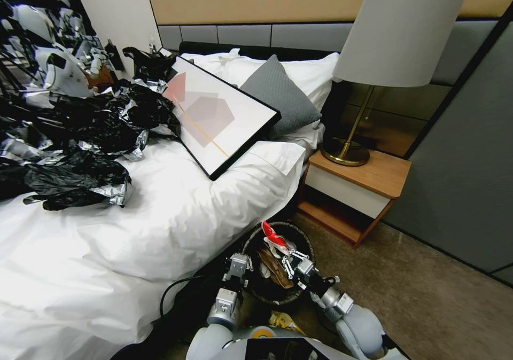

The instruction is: Pick up the trash bin, then pick up the garbage from the floor and place it into the trash bin.

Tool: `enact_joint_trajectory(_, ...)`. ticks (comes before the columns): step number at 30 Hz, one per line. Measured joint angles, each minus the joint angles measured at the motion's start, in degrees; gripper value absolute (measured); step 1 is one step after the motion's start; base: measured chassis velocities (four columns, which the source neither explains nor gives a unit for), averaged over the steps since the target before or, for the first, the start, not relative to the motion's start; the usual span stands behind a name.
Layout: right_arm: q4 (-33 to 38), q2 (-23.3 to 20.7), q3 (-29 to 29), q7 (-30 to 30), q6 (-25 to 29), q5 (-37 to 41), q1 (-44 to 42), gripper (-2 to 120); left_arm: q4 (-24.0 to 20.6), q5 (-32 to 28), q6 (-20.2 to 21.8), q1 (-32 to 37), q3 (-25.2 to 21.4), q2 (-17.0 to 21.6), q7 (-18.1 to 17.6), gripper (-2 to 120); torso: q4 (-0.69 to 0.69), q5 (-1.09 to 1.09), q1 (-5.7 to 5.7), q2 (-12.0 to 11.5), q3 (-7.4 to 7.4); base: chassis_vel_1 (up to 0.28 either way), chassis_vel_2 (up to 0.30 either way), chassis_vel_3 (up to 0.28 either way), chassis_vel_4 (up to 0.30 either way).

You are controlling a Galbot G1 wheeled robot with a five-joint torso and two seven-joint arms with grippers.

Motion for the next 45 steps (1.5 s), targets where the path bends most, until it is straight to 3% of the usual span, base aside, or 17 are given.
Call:
enact_joint_trajectory(15,-0.32,-0.23,-0.09,-0.93,0.55,0.42,0.51,96,-0.19,0.47,0.01,0.75,-0.03,-0.65,0.12,1,0.0,0.0,0.0,0.0,0.0,0.0,0.0,0.0,0.0)
enact_joint_trajectory(36,5.95,-0.12,3.34,-0.82,1.0,0.59,-0.86,100,-0.28,0.16,0.02,0.44,-0.03,-0.67,0.11,1,0.01,0.0,0.0,0.0,0.0,0.0,0.0,0.0,0.0)
enact_joint_trajectory(45,14.43,3.4,7.12,10.89,0.93,1.02,-0.74,100,-0.25,0.12,-0.01,0.43,-0.03,-0.63,0.09,1,0.0,0.0,0.0,0.0,0.0,0.0,0.0,0.0,0.0)
